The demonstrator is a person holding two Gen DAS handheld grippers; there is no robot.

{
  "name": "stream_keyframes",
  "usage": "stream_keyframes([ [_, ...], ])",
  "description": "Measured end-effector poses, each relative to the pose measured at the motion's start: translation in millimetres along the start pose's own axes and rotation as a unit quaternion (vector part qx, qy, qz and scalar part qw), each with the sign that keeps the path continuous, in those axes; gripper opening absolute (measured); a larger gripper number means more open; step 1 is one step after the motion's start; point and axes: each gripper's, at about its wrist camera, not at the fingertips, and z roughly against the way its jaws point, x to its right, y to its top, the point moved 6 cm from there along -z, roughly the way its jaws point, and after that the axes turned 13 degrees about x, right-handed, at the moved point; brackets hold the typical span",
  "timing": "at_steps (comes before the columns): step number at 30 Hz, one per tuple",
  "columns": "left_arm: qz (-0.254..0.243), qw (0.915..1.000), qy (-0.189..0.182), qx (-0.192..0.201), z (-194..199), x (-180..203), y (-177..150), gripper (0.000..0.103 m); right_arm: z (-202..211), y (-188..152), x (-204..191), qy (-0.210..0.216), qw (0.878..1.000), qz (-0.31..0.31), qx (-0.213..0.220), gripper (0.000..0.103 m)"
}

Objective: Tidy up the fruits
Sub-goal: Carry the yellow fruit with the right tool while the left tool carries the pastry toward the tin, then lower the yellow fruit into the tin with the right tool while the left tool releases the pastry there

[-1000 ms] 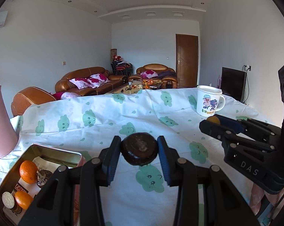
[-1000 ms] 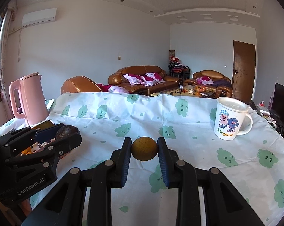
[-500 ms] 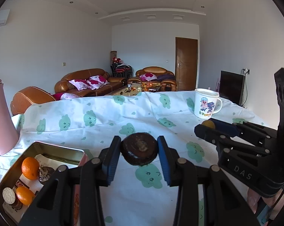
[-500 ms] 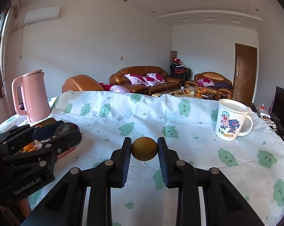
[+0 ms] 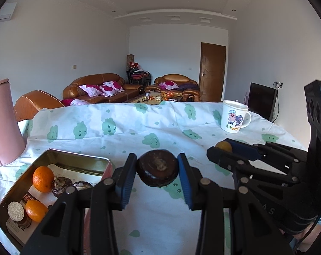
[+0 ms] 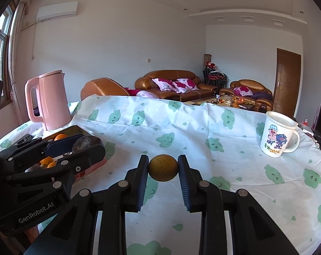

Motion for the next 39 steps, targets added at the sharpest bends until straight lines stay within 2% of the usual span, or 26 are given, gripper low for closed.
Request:
stream_keyframes([
  [8,0.009,0.9999,0.008,0.003,16,-15,2,0.041,-1,10,-23,0.018,1.0,0.008,0.005,0.03],
  [21,0.007,0.9989,0.047,0.004,43,-54,11,0.041,-10,24,-62,0.053,0.998,0.026,0.008,0.03],
  [39,0.016,0.9954,0.094,-0.002,60,-115,14,0.041,-28,36,-120,0.097,0.994,0.049,0.006,0.03],
])
